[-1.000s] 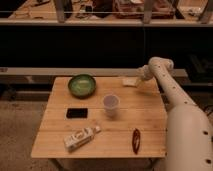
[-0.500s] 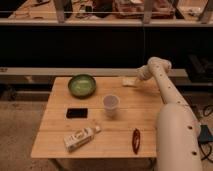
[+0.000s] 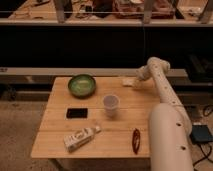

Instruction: Wipe the white sponge on the table

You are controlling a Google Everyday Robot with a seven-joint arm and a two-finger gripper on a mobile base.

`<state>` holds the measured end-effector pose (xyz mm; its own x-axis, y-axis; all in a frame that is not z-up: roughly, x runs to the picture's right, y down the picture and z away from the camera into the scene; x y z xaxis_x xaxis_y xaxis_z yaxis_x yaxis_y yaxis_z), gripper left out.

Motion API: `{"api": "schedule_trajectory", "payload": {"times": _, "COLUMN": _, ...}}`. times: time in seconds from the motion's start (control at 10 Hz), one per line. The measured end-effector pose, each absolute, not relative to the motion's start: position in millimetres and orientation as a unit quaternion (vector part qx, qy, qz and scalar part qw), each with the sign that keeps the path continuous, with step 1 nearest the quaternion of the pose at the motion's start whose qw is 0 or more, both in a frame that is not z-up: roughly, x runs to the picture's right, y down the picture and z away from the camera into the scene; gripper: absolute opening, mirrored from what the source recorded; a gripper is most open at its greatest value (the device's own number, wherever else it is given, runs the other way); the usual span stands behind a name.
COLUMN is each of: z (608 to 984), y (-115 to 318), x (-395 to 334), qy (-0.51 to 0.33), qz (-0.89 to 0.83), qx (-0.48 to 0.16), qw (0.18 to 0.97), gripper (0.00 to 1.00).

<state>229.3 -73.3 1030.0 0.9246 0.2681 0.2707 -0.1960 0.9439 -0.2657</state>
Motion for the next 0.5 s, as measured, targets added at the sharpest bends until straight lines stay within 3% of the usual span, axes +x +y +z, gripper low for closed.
{"api": "schedule_trajectory", "payload": {"times": 0.5, "z": 1044, "y": -65, "x": 228, "qy": -0.143, "qz": 0.125, "qx": -0.139, "qw": 0.972, "gripper": 0.65}}
